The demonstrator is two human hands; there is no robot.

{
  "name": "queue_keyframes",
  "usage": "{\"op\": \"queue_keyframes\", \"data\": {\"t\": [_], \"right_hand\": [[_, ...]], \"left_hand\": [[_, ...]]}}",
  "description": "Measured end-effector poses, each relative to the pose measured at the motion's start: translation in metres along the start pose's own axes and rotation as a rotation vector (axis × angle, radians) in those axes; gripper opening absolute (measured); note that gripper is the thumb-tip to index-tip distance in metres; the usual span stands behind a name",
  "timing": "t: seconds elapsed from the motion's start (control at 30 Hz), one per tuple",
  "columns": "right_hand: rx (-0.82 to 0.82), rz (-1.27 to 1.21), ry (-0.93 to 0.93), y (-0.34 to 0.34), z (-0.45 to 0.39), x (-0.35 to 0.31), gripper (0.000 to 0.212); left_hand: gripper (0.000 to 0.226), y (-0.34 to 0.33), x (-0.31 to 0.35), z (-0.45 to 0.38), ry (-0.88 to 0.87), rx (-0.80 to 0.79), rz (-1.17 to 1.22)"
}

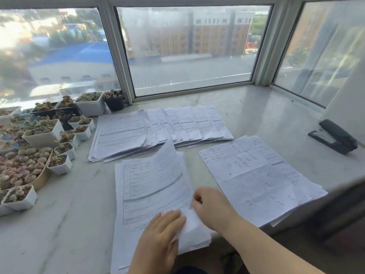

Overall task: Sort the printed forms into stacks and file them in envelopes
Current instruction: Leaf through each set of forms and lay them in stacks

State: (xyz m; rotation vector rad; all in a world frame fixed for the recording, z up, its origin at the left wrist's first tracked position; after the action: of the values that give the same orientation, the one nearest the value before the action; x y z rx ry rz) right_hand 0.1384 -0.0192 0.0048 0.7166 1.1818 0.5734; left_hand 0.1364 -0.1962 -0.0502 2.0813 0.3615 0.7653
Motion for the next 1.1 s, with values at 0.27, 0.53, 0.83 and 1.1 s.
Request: {"op": "queue_keyframes", "data": {"t": [0.27,0.53,0.83,1.1], "right_hand": [[0.444,-1.249,-0.228,0.131,-0.057,0.06,0.026],[0.685,-1.448,-0.235,0.228,-0.144,0.129,0.025],[0.428,-1.468,-0.38,0.22,-0.238,0.152,0.022],[0.193,-1.523,-0.448,0.17,-0.278,0.17,0.022]], "left_hand": [[0.054,0.03,-0.011,-0.103,0.073,0.19,0.117],[0.044,-0.029,-0.046,-0.229,0.212,0.07,0.119],[0.057,-0.14,-0.073,-0.332,0.183,-0.233,-0.027],[0.042,-0.168,-0.094,-0.337,0.297,-0.163,0.036]]}}
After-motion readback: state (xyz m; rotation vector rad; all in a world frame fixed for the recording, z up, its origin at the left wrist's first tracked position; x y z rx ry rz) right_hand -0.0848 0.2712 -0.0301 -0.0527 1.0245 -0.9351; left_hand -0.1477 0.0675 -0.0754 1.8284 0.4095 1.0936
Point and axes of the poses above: each hand's wrist, its own z-axis away from the middle knuckle, its own y-axis out of the back of the hand, x = y × z, the point moved 1 cm from there along -z, towards the middle knuckle
